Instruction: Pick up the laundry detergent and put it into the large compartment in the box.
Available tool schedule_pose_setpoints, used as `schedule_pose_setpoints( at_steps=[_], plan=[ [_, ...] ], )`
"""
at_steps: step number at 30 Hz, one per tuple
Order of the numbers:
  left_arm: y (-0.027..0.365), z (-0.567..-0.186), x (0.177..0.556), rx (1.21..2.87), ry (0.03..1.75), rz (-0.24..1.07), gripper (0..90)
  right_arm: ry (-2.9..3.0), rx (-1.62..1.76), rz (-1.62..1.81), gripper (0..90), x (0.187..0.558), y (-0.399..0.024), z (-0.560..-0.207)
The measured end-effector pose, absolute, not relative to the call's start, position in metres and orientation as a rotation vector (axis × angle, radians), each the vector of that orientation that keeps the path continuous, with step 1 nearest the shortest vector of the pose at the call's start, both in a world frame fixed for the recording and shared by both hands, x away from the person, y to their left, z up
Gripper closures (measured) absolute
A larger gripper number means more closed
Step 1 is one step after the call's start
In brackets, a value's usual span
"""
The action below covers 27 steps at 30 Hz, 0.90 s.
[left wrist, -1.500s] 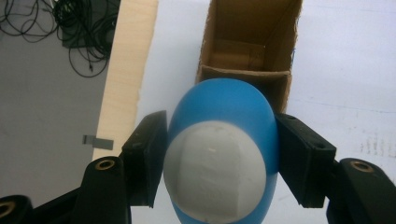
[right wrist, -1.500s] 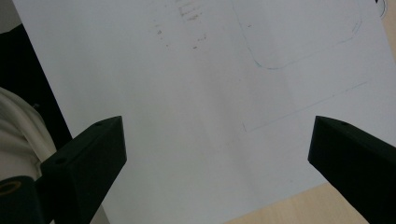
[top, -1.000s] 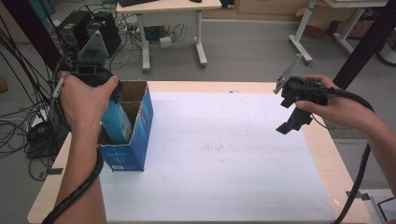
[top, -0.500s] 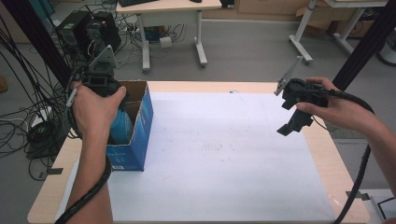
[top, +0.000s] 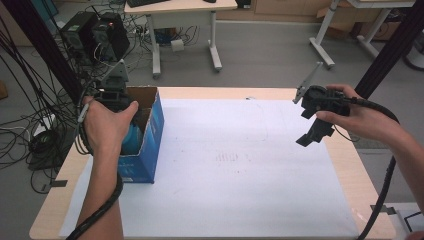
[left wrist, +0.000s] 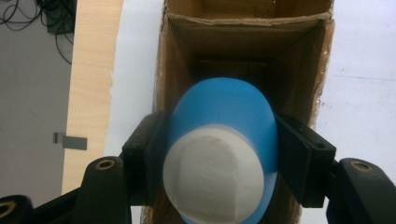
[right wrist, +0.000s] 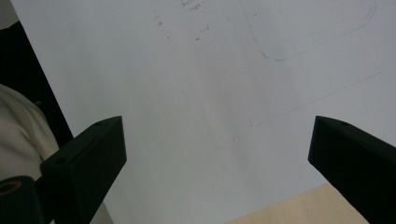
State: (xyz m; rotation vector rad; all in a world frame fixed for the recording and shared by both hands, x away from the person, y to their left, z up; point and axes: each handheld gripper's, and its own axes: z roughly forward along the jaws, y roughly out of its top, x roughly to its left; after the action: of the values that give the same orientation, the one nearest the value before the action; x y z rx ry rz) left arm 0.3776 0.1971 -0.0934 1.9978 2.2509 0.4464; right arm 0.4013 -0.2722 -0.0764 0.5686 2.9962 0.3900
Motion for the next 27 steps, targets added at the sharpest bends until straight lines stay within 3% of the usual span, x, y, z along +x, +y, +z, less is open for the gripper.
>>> schedule_pose_setpoints(
  at_steps=[27],
  plan=[
    [0.204,-0.119,0.382,2.027,2.237,0.42,38.8,3.008,0.574,0.365,4.5,0.405,-0.263,-0.082]
  ],
)
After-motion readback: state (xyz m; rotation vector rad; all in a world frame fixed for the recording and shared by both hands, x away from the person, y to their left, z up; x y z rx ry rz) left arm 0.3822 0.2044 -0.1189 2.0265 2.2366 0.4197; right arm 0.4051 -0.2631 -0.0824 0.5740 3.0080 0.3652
